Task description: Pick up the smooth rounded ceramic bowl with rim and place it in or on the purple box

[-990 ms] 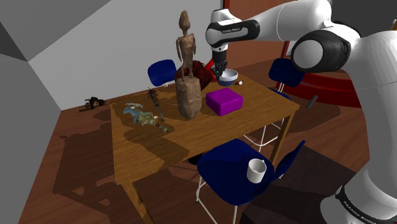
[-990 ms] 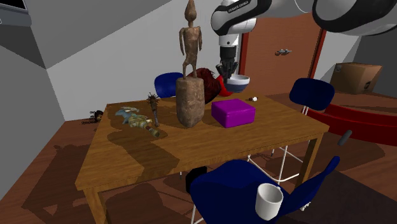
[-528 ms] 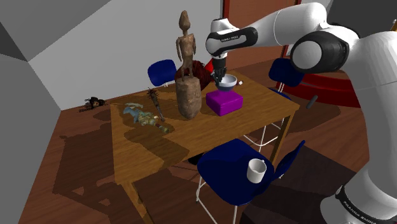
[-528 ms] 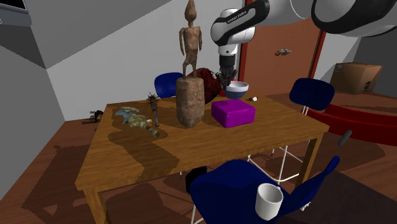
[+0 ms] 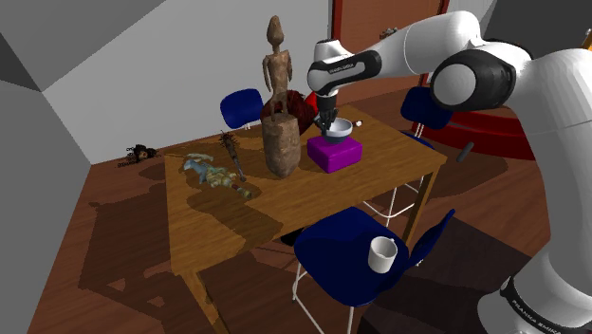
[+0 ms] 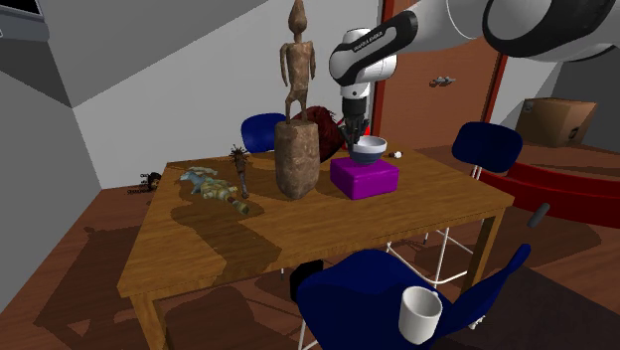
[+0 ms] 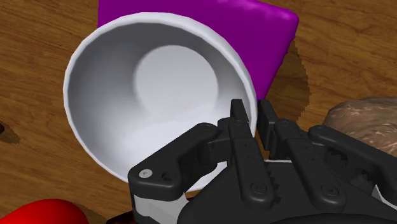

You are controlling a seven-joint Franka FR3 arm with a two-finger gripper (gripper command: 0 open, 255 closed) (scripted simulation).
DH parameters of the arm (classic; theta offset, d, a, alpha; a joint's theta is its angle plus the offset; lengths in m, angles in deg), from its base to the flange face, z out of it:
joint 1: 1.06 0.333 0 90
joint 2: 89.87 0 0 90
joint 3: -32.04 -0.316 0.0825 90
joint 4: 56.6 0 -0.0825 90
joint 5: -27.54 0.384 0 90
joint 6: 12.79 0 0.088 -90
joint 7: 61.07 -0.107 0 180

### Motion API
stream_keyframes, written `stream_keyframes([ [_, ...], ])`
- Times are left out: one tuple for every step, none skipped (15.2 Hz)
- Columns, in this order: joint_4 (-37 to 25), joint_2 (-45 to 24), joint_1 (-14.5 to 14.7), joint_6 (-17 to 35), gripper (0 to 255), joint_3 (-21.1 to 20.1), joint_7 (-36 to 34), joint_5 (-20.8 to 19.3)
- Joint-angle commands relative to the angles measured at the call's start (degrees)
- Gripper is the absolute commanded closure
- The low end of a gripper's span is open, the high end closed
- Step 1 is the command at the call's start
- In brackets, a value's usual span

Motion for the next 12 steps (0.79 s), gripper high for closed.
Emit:
stream_keyframes([
  [0.15,0.03,0.00,0.18,255,0.00,-0.01,-0.01],
  [0.15,0.03,0.00,0.18,255,0.00,-0.01,-0.01],
  [0.15,0.03,0.00,0.18,255,0.00,-0.01,-0.01],
  [0.15,0.03,0.00,0.18,255,0.00,-0.01,-0.01],
  [0.15,0.03,0.00,0.18,255,0.00,-0.01,-0.01],
  [0.15,0.03,0.00,0.18,0,0.00,-0.01,-0.01],
  [0.14,0.03,0.00,0.18,0,0.00,-0.01,-0.01],
  [0.15,0.03,0.00,0.18,0,0.00,-0.01,-0.01],
  [0.15,0.03,0.00,0.18,0,0.00,-0.01,-0.01],
  [0.15,0.03,0.00,0.18,0,0.00,-0.01,-0.01],
  [0.15,0.03,0.00,0.18,0,0.00,-0.01,-0.01],
  [-0.69,0.68,0.06,-1.30,0,-0.04,0.04,0.05],
])
